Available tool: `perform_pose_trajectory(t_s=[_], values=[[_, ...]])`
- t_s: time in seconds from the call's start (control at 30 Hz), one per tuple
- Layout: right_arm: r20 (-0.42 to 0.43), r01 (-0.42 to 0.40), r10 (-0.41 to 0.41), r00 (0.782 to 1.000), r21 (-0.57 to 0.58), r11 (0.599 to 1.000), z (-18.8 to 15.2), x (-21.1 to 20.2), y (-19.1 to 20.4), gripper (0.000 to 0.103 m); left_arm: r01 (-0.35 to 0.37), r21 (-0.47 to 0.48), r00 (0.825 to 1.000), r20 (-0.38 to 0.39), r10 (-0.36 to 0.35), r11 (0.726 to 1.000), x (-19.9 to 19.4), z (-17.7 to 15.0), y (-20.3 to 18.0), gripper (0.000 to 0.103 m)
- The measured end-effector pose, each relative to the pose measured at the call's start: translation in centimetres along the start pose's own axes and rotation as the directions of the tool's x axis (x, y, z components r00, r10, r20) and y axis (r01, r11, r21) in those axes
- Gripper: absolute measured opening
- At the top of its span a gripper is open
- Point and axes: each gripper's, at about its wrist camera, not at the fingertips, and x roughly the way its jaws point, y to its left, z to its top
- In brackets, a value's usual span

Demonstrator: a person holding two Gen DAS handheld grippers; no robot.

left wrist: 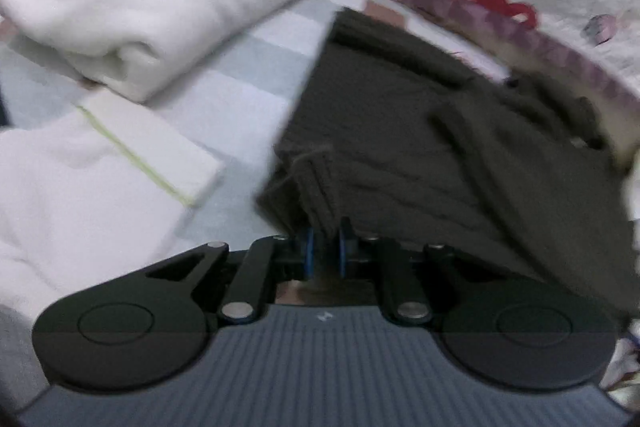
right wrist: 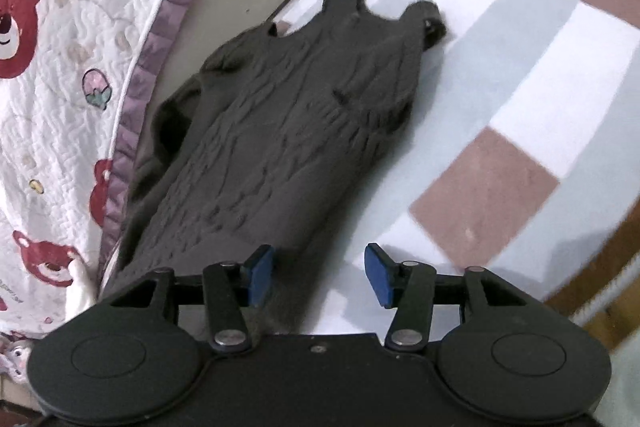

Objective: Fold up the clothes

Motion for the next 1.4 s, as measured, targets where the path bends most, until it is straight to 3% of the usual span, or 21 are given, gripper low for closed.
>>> perform_pose_trajectory(t_s=[0.1,0.17,0.27,0.37,0.4,0.43,0.47,0.5,0.6,0.7,0.83,0.9,0.97,1.13,1.2,1.23,1.27,1.3,1.33,1.37,1.4], values=[[0.078,-0.042,0.039,0.996,0.047,0.998,0.6,0.6,-0.9,0.057,0.015,-0.043,1.0,0.001,-0.015,0.999,0.2,0.1,0.6,0.017],[0.13,-0.071,0.059,0.99,0.089,0.993,1.3,1.3,-1.6,0.057,0.008,-0.069,1.0,0.003,-0.007,0.998,0.4,0.2,1.0,0.037],[0.173,-0.085,0.07,0.982,0.077,0.993,1.9,2.3,-1.5,0.057,0.072,-0.134,0.997,0.027,-0.069,0.988,0.8,0.1,1.4,0.062],[0.222,-0.021,0.017,0.975,0.017,1.0,2.3,3.0,-0.3,0.054,0.075,-0.05,0.997,0.04,-0.073,0.996,1.7,0.6,0.2,0.073],[0.239,0.006,-0.006,0.971,0.003,1.0,2.3,2.9,0.1,0.053,0.054,-0.003,0.997,0.048,-0.053,0.999,2.0,0.7,-0.3,0.072],[0.251,0.028,-0.023,0.968,-0.017,0.999,2.1,2.8,0.7,0.03,0.022,0.053,0.998,0.055,-0.025,0.998,2.0,0.5,-0.9,0.058],[0.265,0.074,-0.053,0.963,-0.069,0.995,1.8,2.6,1.5,0.026,-0.013,0.111,0.998,0.062,0.006,0.994,2.0,0.4,-1.6,0.013],[0.28,0.12,-0.082,0.956,-0.121,0.985,1.6,2.4,2.3,0.023,-0.059,0.176,0.996,0.069,0.048,0.983,1.9,0.4,-2.2,0.008],[0.334,0.254,-0.176,0.926,-0.207,0.945,1.2,1.2,4.1,0.02,-0.089,0.218,0.989,0.138,0.059,0.972,0.5,0.4,-2.7,0.008],[0.309,0.254,-0.171,0.935,-0.252,0.934,1.4,1.4,4.0,0.021,-0.042,0.185,0.99,0.141,0.015,0.982,0.1,0.8,-2.3,0.009],[0.316,0.178,-0.119,0.941,-0.167,0.97,1.5,0.7,2.2,0.022,0.035,0.065,0.996,0.079,-0.04,0.997,1.1,0.7,-0.7,0.01],[0.325,0.143,-0.089,0.942,-0.147,0.979,1.1,0.1,1.9,0.022,0.046,0.038,0.996,0.072,-0.049,0.998,1.2,0.7,-0.3,0.015],[0.312,0.15,-0.095,0.945,-0.156,0.976,1.2,0.7,2.0,0.025,0.064,0.021,0.996,0.068,-0.065,0.998,1.5,0.7,-0.4,0.029],[0.301,0.125,-0.099,0.949,-0.069,0.99,1.6,1.5,0.9,0.039,0.015,0.132,0.998,0.064,-0.024,0.991,2.9,0.2,-1.9,0.035],[0.317,0.117,-0.101,0.943,-0.033,0.993,2.0,1.9,0.4,0.045,-0.008,0.186,0.996,0.09,-0.009,0.983,3.4,0.3,-2.8,0.047],[0.33,0.109,-0.098,0.939,-0.016,0.994,2.2,2.2,0.2,0.046,-0.011,0.21,0.995,0.1,-0.01,0.978,3.7,0.2,-3.2,0.06],[0.342,0.101,-0.095,0.935,0.001,0.995,2.5,2.4,0.0,0.046,-0.017,0.239,0.994,0.108,-0.01,0.971,3.9,0.1,-3.6,0.06],[0.355,0.093,-0.093,0.93,0.018,0.996,2.7,2.6,-0.3,0.045,-0.052,0.283,0.993,0.118,0.019,0.958,4.0,-0.2,-4.2,0.057],[0.344,0.105,-0.096,0.934,-0.008,0.994,3.0,3.0,0.1,0.017,-0.089,0.331,0.99,0.129,0.048,0.94,4.1,-0.4,-4.9,0.019],[0.331,0.114,-0.093,0.939,-0.044,0.993,3.2,3.1,0.5,0.018,-0.128,0.389,0.986,0.146,0.076,0.912,3.9,-0.6,-5.5,0.008],[0.34,0.138,-0.101,0.935,-0.086,0.987,3.3,2.5,1.3,0.017,-0.131,0.416,0.984,0.165,0.067,0.9,3.1,-0.7,-5.7,0.008]])
